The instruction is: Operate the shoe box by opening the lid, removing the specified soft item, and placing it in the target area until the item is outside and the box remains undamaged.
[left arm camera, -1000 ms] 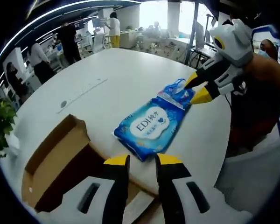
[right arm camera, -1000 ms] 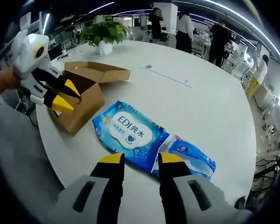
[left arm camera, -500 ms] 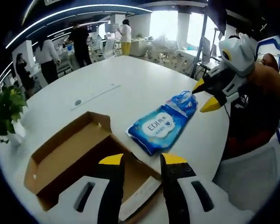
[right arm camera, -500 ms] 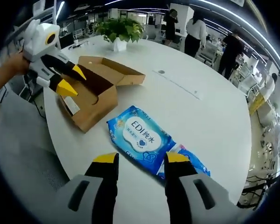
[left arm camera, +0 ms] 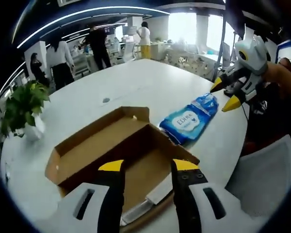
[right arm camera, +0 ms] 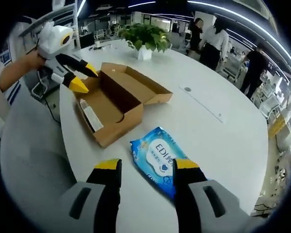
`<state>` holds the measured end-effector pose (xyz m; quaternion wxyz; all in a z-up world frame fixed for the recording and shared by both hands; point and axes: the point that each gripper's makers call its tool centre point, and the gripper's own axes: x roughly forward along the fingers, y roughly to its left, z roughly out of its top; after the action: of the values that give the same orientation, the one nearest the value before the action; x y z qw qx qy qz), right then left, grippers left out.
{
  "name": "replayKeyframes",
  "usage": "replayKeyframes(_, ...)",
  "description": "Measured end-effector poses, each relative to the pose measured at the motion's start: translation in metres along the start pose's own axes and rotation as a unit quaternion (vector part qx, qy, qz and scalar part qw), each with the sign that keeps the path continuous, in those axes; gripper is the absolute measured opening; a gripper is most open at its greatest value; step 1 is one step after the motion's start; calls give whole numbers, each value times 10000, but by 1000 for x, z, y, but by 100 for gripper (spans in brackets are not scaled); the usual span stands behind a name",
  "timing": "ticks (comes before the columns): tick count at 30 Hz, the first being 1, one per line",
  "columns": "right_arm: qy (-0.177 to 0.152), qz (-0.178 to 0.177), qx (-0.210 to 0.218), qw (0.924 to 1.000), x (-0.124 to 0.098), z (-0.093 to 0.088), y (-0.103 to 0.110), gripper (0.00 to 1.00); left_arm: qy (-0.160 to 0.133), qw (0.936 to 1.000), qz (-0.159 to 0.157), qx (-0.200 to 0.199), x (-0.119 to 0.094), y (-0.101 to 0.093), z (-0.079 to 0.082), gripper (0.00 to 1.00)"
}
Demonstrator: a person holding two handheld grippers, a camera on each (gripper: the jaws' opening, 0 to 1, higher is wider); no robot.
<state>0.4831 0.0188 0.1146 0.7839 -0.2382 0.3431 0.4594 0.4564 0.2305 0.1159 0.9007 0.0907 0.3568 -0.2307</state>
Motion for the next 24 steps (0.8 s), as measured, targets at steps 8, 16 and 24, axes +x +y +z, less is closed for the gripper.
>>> replayKeyframes(8, -30, 578, -646, 9962, 16, 22, 30, 41, -15, 9984, 507, -257, -26, 37, -25, 38)
replayKeyframes(16, -10, 1072, -1227, 9866, 35, 42, 53, 45, 70, 9937, 919, -630, -47, 67, -61, 39)
replayKeyframes(24, 50, 1501, -1839, 9714, 61, 58, 73, 47, 181, 9858, 1388, -931, -72, 99, -98, 40)
